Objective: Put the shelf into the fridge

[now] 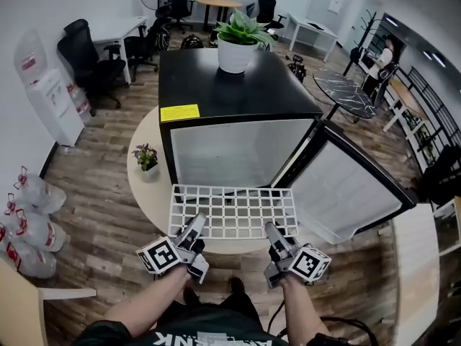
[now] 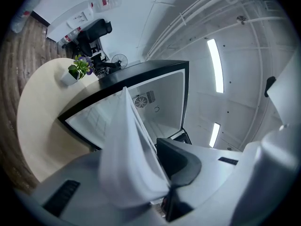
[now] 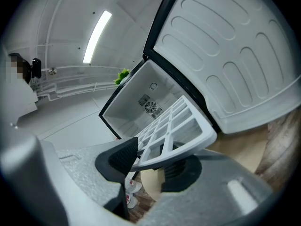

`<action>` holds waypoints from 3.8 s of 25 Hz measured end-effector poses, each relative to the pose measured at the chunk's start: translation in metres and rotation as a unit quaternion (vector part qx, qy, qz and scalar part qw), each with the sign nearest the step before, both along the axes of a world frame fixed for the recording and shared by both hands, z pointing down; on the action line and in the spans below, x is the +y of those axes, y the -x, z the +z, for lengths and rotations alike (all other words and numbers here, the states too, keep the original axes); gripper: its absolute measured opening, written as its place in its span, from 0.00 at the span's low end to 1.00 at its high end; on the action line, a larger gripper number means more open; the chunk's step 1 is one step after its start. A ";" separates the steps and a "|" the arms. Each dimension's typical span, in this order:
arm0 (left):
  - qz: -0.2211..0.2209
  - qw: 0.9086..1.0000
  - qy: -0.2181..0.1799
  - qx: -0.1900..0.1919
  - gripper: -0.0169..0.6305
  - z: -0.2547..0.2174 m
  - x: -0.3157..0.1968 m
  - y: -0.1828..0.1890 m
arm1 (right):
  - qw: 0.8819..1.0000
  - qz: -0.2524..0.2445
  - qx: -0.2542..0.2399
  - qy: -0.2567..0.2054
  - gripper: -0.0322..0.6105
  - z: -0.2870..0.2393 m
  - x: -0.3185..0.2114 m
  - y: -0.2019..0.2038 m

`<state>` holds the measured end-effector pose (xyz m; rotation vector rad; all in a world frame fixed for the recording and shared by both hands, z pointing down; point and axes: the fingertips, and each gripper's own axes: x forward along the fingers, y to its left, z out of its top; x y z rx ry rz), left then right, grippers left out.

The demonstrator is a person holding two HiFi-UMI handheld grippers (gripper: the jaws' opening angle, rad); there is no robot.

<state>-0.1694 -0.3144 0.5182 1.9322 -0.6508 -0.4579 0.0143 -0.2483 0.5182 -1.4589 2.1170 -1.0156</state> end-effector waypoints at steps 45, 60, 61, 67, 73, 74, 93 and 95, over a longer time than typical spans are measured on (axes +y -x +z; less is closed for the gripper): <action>-0.115 0.992 0.031 -0.041 0.12 0.038 -0.067 -0.030 | 0.994 -0.077 -0.009 0.082 0.25 0.044 -0.105 -0.064; -0.102 0.994 0.028 0.015 0.12 0.034 -0.082 -0.043 | 0.993 -0.089 -0.041 0.059 0.25 0.037 -0.125 -0.056; -0.103 0.994 0.028 0.018 0.13 0.034 -0.084 -0.045 | 0.993 -0.088 -0.041 0.060 0.25 0.037 -0.128 -0.057; -0.109 0.994 0.006 -0.015 0.15 0.034 -0.091 -0.043 | 0.995 -0.075 -0.024 0.064 0.25 0.038 -0.142 -0.062; -0.067 0.993 -0.061 -0.077 0.22 0.030 -0.055 -0.050 | 0.995 -0.071 -0.015 0.073 0.25 0.041 -0.147 -0.067; -0.066 0.991 -0.066 -0.093 0.22 0.033 -0.048 -0.050 | 0.995 -0.068 -0.008 0.075 0.25 0.042 -0.147 -0.069; -0.055 0.987 -0.070 -0.131 0.19 0.034 -0.065 -0.045 | 0.995 -0.071 0.023 0.063 0.28 0.048 -0.116 -0.065; -0.053 0.988 -0.068 -0.131 0.19 0.030 -0.073 -0.044 | 0.995 -0.067 0.039 0.057 0.28 0.038 -0.115 -0.061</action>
